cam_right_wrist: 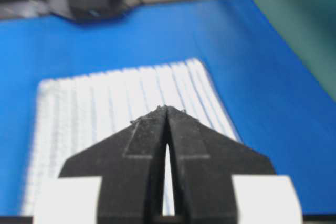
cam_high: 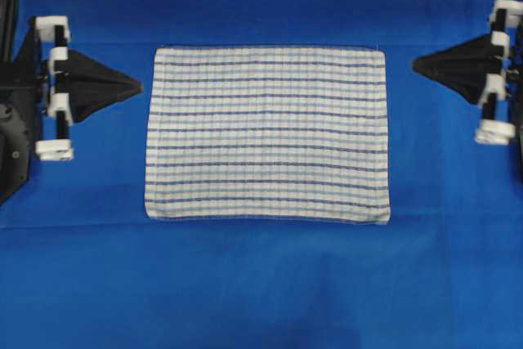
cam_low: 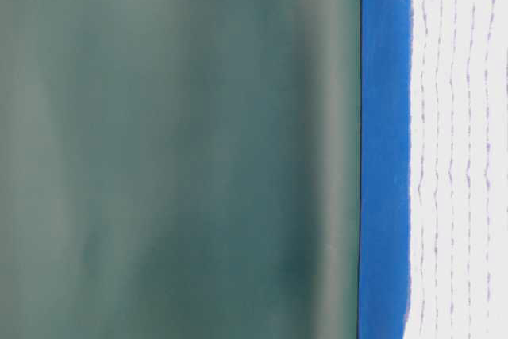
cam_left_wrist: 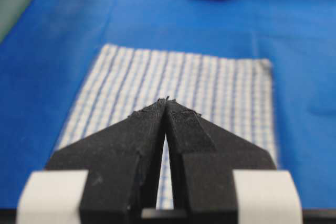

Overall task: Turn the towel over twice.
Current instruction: 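Move both grippers toward the far corners of the striped towel, then pinch the far towel corners with both grippers and lift them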

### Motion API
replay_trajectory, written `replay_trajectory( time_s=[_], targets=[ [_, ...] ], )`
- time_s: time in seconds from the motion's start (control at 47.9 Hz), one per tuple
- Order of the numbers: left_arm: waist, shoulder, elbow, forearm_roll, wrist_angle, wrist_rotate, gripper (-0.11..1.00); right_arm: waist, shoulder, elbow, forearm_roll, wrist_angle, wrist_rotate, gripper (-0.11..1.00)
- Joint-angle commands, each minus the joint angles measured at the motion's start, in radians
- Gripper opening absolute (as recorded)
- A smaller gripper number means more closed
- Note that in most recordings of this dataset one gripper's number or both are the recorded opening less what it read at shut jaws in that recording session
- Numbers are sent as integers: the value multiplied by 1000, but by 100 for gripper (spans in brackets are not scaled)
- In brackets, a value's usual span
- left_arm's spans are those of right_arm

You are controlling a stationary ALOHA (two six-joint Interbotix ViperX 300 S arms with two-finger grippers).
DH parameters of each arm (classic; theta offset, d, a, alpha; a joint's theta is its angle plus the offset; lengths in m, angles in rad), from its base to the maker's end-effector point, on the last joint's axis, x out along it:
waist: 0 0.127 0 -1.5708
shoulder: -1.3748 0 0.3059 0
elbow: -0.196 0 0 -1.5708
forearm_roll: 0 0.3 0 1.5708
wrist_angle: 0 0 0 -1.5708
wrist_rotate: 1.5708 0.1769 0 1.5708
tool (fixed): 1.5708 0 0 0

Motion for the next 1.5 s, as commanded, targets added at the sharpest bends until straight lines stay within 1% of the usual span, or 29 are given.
replay_trajectory(
  time_s=[0.0, 0.084, 0.125, 0.146, 0.188, 0.313, 0.355, 0.397, 0.418, 0.459, 0.564, 0.731, 0.877, 1.002, 1.169, 1.253, 1.336, 1.441, 1.461, 1.482],
  targets=[
    [43, 60, -8, -2, -34, -3, 1, -46, 58, -21, 3, -5, 12, 1],
    [87, 120, -5, -2, -52, -3, 3, -78, 114, -28, 5, -5, 18, 1],
    [107, 149, -5, -2, -60, -5, 11, -97, 152, -31, 3, -3, 18, 1],
    [117, 163, -5, -3, -64, -5, 16, -106, 169, -34, 5, -2, 18, 3],
    [141, 198, -5, -3, -75, -5, 27, -123, 201, -38, 3, 0, 18, 12],
    [193, 291, -2, -3, -103, -5, 67, -169, 311, -51, 0, -3, 17, 49],
    [206, 325, -2, -3, -112, -5, 78, -179, 344, -55, -2, -6, 15, 61],
    [219, 364, -2, -2, -129, -3, 86, -192, 379, -60, -2, -6, 15, 65],
    [225, 380, -2, -2, -137, -3, 89, -198, 396, -63, -2, -8, 15, 64],
    [236, 411, 0, -2, -152, -2, 91, -207, 439, -71, -3, -12, 15, 62],
    [262, 488, 2, -3, -202, 0, 88, -221, 515, -84, -3, -25, 12, 60],
    [321, 623, 5, -2, -272, 0, 89, -259, 637, -107, -6, -48, 6, 60],
    [356, 730, -2, -2, -330, 2, 88, -284, 721, -127, -9, -61, 0, 60],
    [385, 798, -14, -2, -344, 2, 88, -307, 781, -138, -8, -67, 0, 60],
    [430, 864, -34, -5, -336, 3, 84, -313, 808, -146, -8, -67, 0, 58],
    [433, 876, -41, -5, -311, 3, 74, -313, 808, -144, -8, -64, 0, 52],
    [433, 877, -48, -5, -276, 5, 51, -313, 808, -146, -8, -58, -3, 37],
    [431, 877, -48, -3, -247, 12, 21, -313, 808, -147, -11, -44, -5, 11],
    [431, 877, -48, -3, -244, 17, 16, -313, 808, -147, -11, -43, -5, 7],
    [430, 876, -46, -3, -242, 23, 12, -313, 808, -147, -9, -41, -5, 6]
  ],
)
